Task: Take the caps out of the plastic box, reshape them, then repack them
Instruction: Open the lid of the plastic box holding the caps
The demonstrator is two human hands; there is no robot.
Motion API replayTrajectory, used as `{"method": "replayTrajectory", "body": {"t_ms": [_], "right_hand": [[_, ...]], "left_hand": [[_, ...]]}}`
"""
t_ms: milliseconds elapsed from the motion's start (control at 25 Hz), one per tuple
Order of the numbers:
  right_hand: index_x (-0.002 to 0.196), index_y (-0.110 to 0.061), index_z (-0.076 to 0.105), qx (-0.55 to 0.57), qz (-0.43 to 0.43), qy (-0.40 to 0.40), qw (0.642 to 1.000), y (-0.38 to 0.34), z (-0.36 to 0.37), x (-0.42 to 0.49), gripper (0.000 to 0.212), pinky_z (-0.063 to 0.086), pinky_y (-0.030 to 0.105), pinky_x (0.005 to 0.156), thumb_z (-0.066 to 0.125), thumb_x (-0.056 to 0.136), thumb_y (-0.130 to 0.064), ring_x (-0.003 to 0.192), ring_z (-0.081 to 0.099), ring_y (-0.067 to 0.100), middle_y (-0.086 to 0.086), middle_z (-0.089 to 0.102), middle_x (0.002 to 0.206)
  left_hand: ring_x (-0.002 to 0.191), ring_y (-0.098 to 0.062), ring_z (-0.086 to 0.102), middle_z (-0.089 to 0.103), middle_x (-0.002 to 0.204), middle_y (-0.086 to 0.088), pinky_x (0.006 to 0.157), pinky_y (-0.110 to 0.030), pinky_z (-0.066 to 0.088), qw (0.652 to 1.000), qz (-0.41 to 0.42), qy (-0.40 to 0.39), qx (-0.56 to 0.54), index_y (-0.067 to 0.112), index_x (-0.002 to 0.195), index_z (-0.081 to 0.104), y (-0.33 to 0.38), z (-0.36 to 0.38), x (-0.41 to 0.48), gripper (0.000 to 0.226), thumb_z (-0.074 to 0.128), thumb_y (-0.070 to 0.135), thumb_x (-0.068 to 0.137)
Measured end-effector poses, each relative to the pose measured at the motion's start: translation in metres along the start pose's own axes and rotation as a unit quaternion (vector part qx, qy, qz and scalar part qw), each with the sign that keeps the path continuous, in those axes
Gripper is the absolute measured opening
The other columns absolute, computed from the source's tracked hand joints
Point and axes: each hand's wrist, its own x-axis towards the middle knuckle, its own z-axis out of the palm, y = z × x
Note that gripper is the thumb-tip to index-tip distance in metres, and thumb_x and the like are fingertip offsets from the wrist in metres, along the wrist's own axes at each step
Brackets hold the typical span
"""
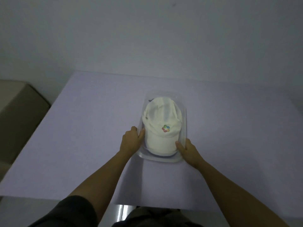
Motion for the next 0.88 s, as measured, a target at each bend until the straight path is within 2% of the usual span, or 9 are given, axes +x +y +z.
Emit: {"method": "replayTrajectory", "body": {"t_ms": [160, 320, 480, 640, 760, 880], "right_hand": [[0.123, -0.01, 0.042, 0.008, 0.019, -0.008, 1.0, 0.03, -0.034, -0.01, 0.044, 0.046, 0.038, 0.093, 0.046, 0.094, -0.042, 0.106, 0.054, 0.024, 0.005, 0.052, 0.117], [0.123, -0.013, 0.045, 0.043, 0.035, -0.01, 0.998, 0.049, -0.049, -0.01, 0.042, 0.044, 0.031, 0.085, 0.047, 0.093, -0.043, 0.105, 0.055, 0.02, 0.007, 0.056, 0.122], [0.134, -0.014, 0.041, 0.101, 0.039, 0.0, 0.994, 0.048, -0.045, -0.008, 0.047, 0.037, 0.028, 0.096, 0.047, 0.095, -0.039, 0.114, 0.049, 0.016, 0.002, 0.051, 0.13], [0.14, -0.016, 0.036, 0.139, 0.068, 0.078, 0.985, 0.053, -0.027, -0.002, 0.054, 0.038, 0.032, 0.099, 0.05, 0.093, -0.039, 0.12, 0.049, 0.025, 0.005, 0.05, 0.135], [0.136, -0.02, 0.043, 0.147, 0.071, 0.133, 0.978, 0.052, -0.018, -0.003, 0.056, 0.043, 0.038, 0.099, 0.053, 0.089, -0.049, 0.115, 0.054, 0.027, 0.006, 0.057, 0.128], [0.135, -0.02, 0.045, 0.155, 0.067, 0.147, 0.975, 0.054, -0.016, 0.0, 0.058, 0.043, 0.04, 0.101, 0.054, 0.087, -0.051, 0.117, 0.054, 0.026, 0.006, 0.058, 0.129]], "left_hand": [[0.068, -0.021, 0.052, 0.055, 0.078, -0.006, 0.057, -0.027, 0.035, 1.0, 0.009, -0.01, -0.012, 0.009, 0.087, 0.045, 0.022, 0.037, -0.014, 0.039, 0.039, 0.046, 0.096], [0.071, -0.022, 0.054, 0.056, 0.081, -0.008, 0.063, -0.029, 0.039, 1.0, 0.007, -0.007, -0.014, 0.01, 0.089, 0.045, 0.035, 0.056, -0.02, 0.038, 0.038, 0.047, 0.095], [0.072, -0.02, 0.053, 0.055, 0.083, -0.006, 0.064, -0.028, 0.039, 1.0, -0.012, 0.009, -0.01, 0.007, 0.096, 0.049, 0.039, 0.059, -0.022, 0.04, 0.038, 0.046, 0.096], [0.075, -0.022, 0.056, 0.063, 0.092, -0.011, 0.069, -0.03, 0.044, 0.999, -0.025, 0.028, -0.025, 0.003, 0.112, 0.051, 0.036, 0.067, -0.025, 0.051, 0.038, 0.049, 0.095], [0.082, -0.025, 0.059, 0.065, 0.1, -0.013, 0.072, -0.031, 0.046, 0.998, -0.038, 0.025, -0.043, 0.004, 0.118, 0.049, 0.033, 0.068, -0.025, 0.055, 0.038, 0.053, 0.094], [0.088, -0.027, 0.061, 0.064, 0.105, -0.013, 0.075, -0.033, 0.049, 0.997, -0.054, 0.009, -0.054, 0.004, 0.122, 0.047, 0.034, 0.066, -0.025, 0.058, 0.039, 0.054, 0.093]]}}
